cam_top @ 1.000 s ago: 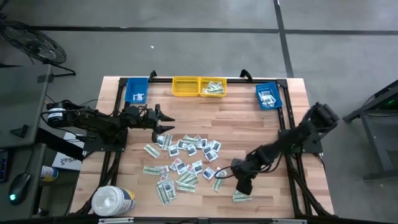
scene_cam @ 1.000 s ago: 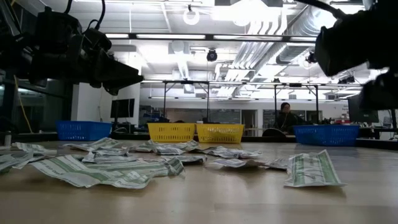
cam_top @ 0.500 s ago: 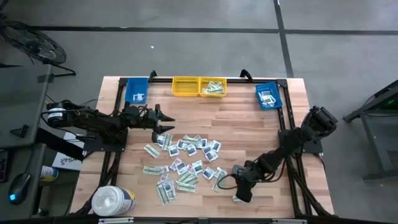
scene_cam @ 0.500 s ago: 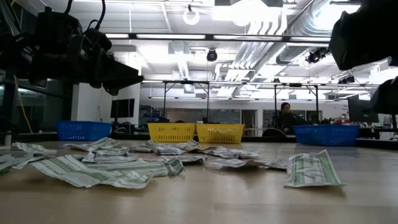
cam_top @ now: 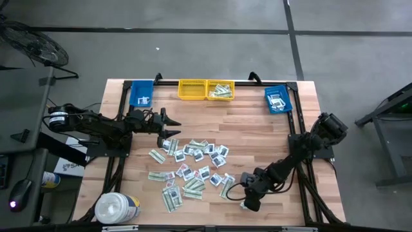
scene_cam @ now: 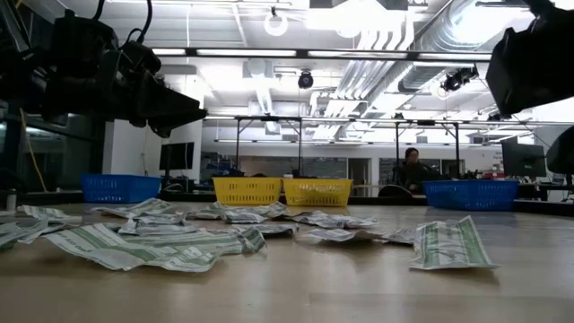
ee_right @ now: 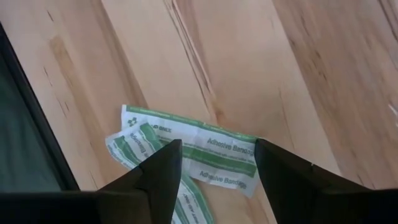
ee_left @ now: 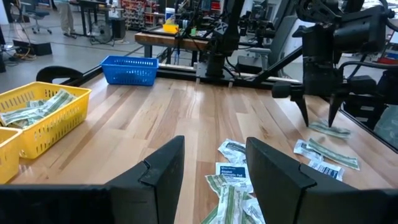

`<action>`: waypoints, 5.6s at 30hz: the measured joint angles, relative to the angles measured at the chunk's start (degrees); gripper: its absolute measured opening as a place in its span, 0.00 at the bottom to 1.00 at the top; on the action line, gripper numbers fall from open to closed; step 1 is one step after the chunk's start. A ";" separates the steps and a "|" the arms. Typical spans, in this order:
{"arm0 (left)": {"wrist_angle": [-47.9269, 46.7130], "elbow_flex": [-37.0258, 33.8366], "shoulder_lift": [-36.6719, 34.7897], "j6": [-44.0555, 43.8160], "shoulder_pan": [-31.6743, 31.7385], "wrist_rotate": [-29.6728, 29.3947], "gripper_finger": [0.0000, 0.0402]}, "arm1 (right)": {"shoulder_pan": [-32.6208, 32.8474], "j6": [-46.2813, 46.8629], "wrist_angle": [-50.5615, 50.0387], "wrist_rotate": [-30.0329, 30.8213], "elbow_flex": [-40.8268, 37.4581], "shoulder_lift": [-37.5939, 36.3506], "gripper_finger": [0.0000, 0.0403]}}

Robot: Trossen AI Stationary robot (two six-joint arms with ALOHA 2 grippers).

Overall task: Pick & Place First Aid Supplies
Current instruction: Put the green bandage pack into the right yellow bin

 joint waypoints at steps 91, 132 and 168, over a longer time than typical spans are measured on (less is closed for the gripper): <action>-10.71 0.00 0.02 0.00 -0.01 -0.11 0.43 | 0.92 -7.98 1.52 7.46 -0.25 1.14 0.00; -31.22 -0.04 -26.83 0.00 -0.08 -2.67 0.43 | -21.36 -34.39 -16.76 59.27 -0.22 -12.41 0.00; -35.58 0.00 -38.55 0.01 -11.24 -7.54 0.43 | -69.88 -74.78 44.03 20.94 -0.27 2.57 0.00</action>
